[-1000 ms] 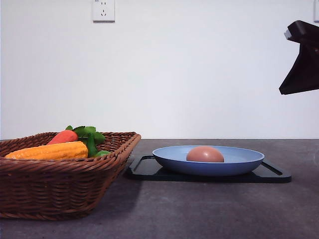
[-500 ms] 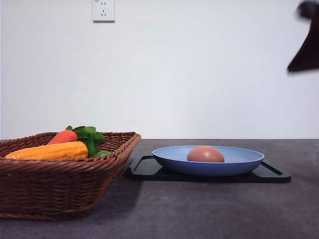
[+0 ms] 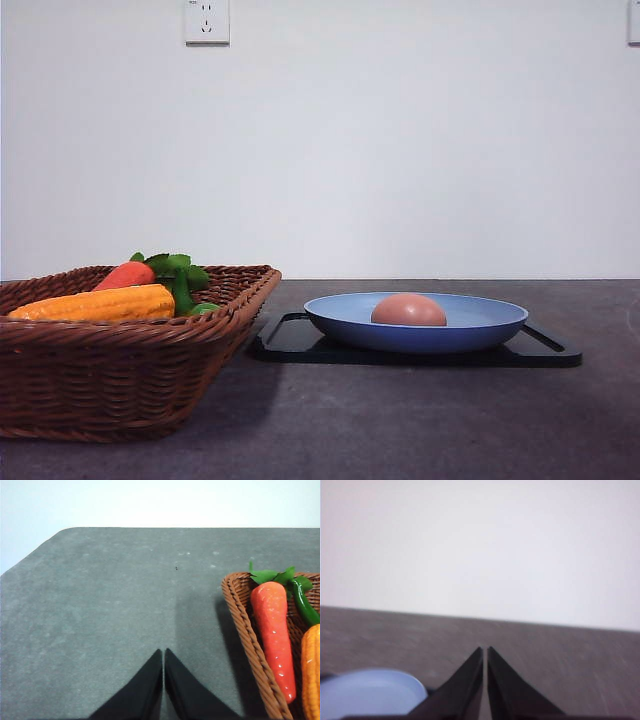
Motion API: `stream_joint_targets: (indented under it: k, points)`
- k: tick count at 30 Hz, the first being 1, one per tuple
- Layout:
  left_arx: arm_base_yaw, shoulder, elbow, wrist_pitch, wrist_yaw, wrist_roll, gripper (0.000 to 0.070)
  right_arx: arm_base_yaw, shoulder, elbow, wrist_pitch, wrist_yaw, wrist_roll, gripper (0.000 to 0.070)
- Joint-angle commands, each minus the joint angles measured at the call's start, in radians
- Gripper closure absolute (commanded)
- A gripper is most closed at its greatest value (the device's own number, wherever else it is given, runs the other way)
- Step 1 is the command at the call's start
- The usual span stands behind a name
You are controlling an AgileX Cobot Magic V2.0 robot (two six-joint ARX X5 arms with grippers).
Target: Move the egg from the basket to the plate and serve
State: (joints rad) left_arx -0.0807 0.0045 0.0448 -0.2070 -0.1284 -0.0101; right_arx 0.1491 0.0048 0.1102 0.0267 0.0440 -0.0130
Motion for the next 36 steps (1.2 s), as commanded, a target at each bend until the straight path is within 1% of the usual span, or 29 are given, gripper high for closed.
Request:
stream_joint_targets:
  k: [1,6,7,11,12,14,18,36]
  points:
    - [0.001,-0.001,-0.008,0.006,0.001,0.009,0.07,-0.029,0.003,-0.024,0.001,-0.009,0.046,0.07]
    - [0.001,0.0,-0.008,0.014,0.001,0.009,0.07,-0.095,0.011,-0.097,-0.023,-0.066,0.118,0.07]
    - [0.001,0.0,-0.008,0.014,0.001,0.009,0.07,-0.103,0.011,-0.101,-0.053,-0.076,0.125,0.07]
    - [0.001,0.0,-0.008,0.014,0.001,0.009,0.07,-0.114,0.011,-0.1,-0.198,-0.078,0.156,0.07]
    - [0.001,0.0,-0.008,0.014,0.001,0.009,0.07,-0.113,0.013,-0.098,-0.213,-0.077,0.171,0.07]
    - [0.001,0.0,-0.008,0.014,0.001,0.009,0.07,-0.111,0.017,-0.096,-0.201,-0.078,0.196,0.07]
    - [0.001,0.0,-0.008,0.014,0.001,0.009,0.07,-0.11,0.017,-0.096,-0.176,-0.066,0.193,0.07]
    - [0.001,0.0,-0.008,0.014,0.001,0.009,0.07,-0.11,0.017,-0.096,-0.176,-0.066,0.193,0.07]
